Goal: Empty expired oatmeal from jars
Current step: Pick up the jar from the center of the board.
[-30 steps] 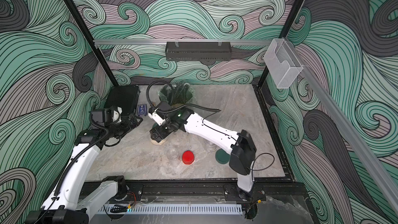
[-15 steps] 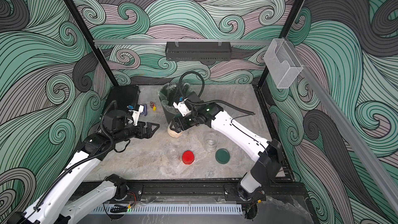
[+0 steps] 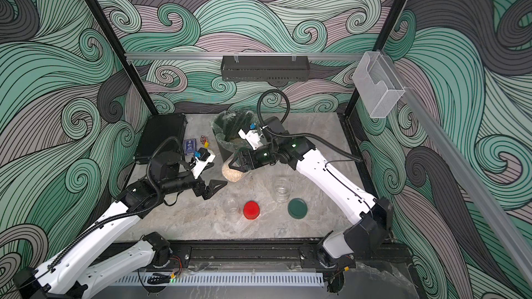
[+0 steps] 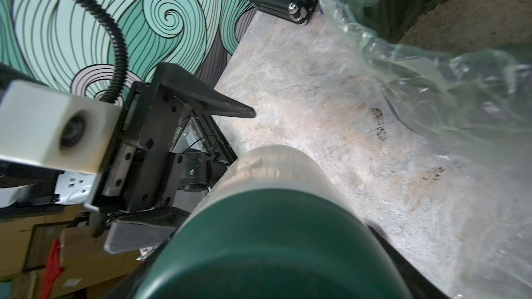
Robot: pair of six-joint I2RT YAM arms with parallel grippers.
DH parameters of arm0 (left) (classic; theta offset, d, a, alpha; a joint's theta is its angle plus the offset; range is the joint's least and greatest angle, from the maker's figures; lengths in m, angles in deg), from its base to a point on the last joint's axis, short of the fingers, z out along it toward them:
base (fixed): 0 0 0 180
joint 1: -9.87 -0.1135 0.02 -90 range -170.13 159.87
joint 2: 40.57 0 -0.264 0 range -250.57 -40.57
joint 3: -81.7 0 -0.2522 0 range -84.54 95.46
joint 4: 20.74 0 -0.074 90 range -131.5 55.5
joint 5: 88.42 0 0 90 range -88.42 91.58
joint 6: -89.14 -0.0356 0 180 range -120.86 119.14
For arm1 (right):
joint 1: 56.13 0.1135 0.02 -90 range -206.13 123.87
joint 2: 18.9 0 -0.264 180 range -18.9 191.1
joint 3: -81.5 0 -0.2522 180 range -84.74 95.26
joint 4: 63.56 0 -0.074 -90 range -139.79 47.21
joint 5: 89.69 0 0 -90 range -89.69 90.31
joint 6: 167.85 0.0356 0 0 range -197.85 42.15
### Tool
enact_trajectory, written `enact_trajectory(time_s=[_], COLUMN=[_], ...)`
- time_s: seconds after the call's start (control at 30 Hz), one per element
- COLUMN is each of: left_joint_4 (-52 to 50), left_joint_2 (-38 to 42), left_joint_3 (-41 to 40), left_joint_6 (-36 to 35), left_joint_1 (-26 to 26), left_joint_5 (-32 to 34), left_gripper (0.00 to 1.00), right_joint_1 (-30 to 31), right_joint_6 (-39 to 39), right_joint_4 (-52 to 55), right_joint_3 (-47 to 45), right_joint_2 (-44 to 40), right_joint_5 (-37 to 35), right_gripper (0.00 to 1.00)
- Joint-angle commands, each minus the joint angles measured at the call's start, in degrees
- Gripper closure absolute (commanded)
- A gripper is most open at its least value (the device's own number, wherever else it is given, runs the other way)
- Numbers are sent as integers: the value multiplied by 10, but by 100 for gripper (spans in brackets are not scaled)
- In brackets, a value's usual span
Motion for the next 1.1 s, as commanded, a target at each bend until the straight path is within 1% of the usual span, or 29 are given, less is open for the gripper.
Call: enact_trajectory(time_s=[0.0, 0.2, 0.4, 0.73, 1.07], left_joint_4=[28, 47, 90, 104, 103], left_joint_2=[0, 10, 30, 40, 42], left_joint_3=[12, 5, -14, -20, -25], left_joint_6=[-32, -52, -86, -92, -94], left_joint_1=[12, 27, 33, 34, 34], left_joint_5=[-1, 4, 50, 31, 37], left_gripper=[1, 1, 1, 2, 2], right_joint_1=[1, 8, 25, 43, 44], right_joint_6=[27, 47, 54, 84, 102], right_joint_4=[-67, -95, -101, -132, -154], right_joint_3=[6, 7, 14, 21, 21], right_joint_2=[-18, -6, 8, 24, 25], right_joint_5=[63, 86, 104, 124, 120], right_gripper=[46, 46, 46, 46, 46])
